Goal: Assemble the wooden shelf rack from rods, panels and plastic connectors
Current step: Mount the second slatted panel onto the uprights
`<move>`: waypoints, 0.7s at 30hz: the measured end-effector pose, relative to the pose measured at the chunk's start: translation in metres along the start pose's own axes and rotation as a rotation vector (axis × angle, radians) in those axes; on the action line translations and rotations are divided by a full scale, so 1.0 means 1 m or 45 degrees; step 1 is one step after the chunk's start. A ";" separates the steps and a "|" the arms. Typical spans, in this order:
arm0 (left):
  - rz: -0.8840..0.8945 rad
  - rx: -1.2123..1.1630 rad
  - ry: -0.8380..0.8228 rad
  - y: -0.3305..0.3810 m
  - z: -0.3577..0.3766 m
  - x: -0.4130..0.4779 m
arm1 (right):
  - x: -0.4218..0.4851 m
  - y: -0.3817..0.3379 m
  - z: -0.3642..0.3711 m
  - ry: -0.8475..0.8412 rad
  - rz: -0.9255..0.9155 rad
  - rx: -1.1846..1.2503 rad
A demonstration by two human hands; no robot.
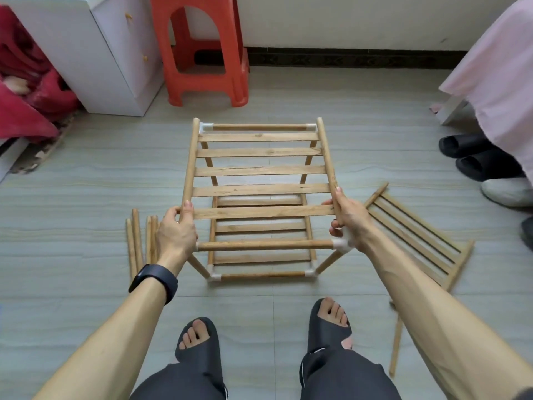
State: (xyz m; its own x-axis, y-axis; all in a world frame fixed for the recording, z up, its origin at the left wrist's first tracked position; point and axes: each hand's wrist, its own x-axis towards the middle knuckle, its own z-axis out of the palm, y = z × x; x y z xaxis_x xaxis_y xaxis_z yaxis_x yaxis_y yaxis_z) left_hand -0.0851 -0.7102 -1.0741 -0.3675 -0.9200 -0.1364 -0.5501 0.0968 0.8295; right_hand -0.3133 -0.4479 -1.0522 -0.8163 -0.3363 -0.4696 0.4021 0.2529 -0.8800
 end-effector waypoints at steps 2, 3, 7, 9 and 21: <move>0.033 0.014 0.014 -0.001 0.000 -0.001 | 0.000 0.002 0.001 0.062 -0.022 0.012; 0.054 0.018 0.023 -0.001 -0.001 -0.002 | 0.000 0.003 0.002 0.103 -0.028 0.025; 0.093 0.076 -0.023 -0.003 -0.001 -0.004 | 0.002 0.007 0.000 0.099 0.004 -0.018; 0.094 0.123 -0.042 -0.002 -0.001 -0.005 | 0.000 0.010 -0.004 0.045 0.036 -0.052; 0.102 0.238 -0.037 0.007 -0.004 -0.020 | -0.023 0.031 -0.016 -0.058 -0.030 0.132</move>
State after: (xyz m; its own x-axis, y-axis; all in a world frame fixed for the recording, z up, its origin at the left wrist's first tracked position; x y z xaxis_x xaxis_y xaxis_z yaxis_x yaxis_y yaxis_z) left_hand -0.0780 -0.6925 -1.0634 -0.4358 -0.8954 -0.0916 -0.6465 0.2406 0.7239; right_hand -0.2887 -0.4178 -1.0677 -0.8071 -0.3827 -0.4496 0.4257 0.1503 -0.8923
